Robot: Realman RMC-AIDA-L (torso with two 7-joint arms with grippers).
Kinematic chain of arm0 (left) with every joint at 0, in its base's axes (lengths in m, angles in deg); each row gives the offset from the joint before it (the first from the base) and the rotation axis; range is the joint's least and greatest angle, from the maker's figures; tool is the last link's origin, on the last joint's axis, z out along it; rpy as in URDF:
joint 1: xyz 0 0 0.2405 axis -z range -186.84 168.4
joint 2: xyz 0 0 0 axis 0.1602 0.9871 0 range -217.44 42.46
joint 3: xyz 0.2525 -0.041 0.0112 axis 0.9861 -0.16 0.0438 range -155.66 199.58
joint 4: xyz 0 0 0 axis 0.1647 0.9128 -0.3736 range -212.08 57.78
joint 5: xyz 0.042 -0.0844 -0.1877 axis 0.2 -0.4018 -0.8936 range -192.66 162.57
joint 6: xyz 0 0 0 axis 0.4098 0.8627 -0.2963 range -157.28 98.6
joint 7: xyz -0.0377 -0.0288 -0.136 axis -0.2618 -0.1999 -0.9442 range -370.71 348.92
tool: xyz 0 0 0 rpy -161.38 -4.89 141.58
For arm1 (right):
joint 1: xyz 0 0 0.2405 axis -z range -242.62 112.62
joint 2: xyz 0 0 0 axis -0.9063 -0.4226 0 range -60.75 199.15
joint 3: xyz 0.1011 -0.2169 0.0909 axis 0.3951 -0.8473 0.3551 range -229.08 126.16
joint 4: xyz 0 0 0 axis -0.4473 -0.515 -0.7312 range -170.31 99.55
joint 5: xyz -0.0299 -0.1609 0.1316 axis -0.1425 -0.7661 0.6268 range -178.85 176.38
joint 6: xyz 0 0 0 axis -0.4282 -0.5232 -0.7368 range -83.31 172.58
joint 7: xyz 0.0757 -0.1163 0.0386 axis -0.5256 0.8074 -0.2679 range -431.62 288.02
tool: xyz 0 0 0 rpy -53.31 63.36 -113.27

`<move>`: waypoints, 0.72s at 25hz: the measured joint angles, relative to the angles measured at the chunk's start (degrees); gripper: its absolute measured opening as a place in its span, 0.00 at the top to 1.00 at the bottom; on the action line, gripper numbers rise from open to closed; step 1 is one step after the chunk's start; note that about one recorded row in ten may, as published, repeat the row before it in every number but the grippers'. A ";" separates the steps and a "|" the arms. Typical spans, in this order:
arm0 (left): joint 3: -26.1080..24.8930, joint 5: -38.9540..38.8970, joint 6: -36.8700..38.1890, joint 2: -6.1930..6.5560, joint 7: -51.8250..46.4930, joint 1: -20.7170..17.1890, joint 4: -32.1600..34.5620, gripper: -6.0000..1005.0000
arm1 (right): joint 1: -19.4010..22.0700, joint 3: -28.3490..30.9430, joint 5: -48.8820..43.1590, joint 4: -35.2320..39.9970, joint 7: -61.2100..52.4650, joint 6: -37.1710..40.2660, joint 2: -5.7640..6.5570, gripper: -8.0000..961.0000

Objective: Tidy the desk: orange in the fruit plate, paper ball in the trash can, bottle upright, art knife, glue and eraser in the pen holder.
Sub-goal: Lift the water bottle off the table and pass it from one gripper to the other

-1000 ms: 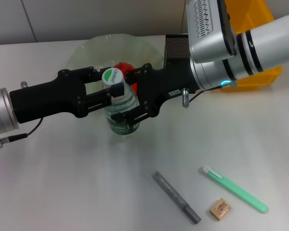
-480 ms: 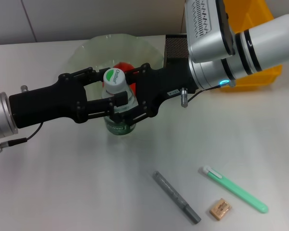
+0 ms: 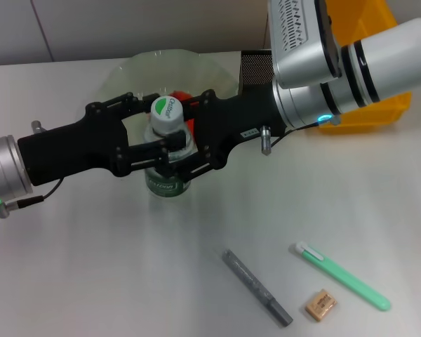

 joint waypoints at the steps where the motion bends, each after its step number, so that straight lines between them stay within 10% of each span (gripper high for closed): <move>1: 0.00 -0.28 -0.07 0.02 0.16 -0.08 -0.07 0.19 | 0.00 -0.04 0.01 0.01 0.00 0.07 -0.01 0.18; 18: 0.43 -0.59 -1.63 0.18 0.37 -0.46 -0.14 0.21 | 0.01 -0.77 0.74 -0.02 0.29 -0.36 0.02 0.18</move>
